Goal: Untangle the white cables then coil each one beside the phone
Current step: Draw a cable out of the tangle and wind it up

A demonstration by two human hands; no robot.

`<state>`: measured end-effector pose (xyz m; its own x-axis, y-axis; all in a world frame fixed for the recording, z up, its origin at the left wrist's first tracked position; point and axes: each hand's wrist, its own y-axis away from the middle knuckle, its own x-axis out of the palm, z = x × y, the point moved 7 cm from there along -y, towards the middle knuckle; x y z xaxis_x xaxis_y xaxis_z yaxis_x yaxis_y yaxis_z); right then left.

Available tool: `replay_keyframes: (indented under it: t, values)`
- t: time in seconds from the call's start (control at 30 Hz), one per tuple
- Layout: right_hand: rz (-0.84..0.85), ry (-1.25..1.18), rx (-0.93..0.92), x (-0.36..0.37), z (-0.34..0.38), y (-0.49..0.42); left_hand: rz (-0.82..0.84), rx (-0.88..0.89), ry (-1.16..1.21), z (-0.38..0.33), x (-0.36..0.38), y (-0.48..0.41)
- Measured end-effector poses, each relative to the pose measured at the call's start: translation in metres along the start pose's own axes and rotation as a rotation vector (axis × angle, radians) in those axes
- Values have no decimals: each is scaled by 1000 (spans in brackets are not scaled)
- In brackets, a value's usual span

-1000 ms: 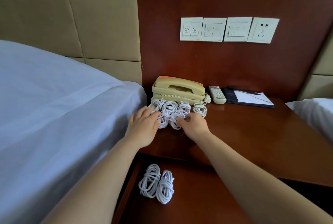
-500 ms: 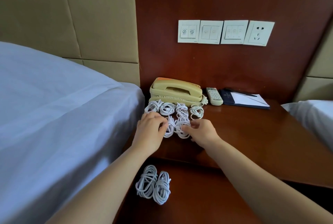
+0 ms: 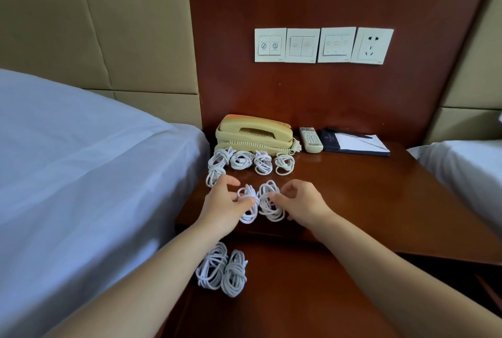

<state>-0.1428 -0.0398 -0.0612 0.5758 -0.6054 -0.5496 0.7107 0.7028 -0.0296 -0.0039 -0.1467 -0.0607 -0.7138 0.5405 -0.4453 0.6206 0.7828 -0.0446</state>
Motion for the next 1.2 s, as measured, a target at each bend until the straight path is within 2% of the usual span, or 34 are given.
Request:
replay_keyframes:
  t: [0.13, 0.33, 0.47, 0.63, 0.87, 1.07, 1.2]
  values:
    - [0, -47, -51, -10, 2, 21, 76, 21, 33, -12, 1, 17]
    - [5, -220, -175, -42, 20, 75, 182, 219, 130, -51, -5, 60]
    - [57, -182, -202, -53, 12, 103, 256, 201, 109, -44, 3, 87]
    - [42, -73, -222, -56, -21, 115, 368, 136, -39, -23, 23, 99]
    - [93, -66, -83, -40, -83, 112, 436, 143, -300, 2, 50, 94]
    - [132, 15, -50, -23, -84, 102, 316, 302, -797, 4, 59, 75]
    - [136, 66, -32, -9, -78, 95, 292, 350, -943, 14, 61, 66]
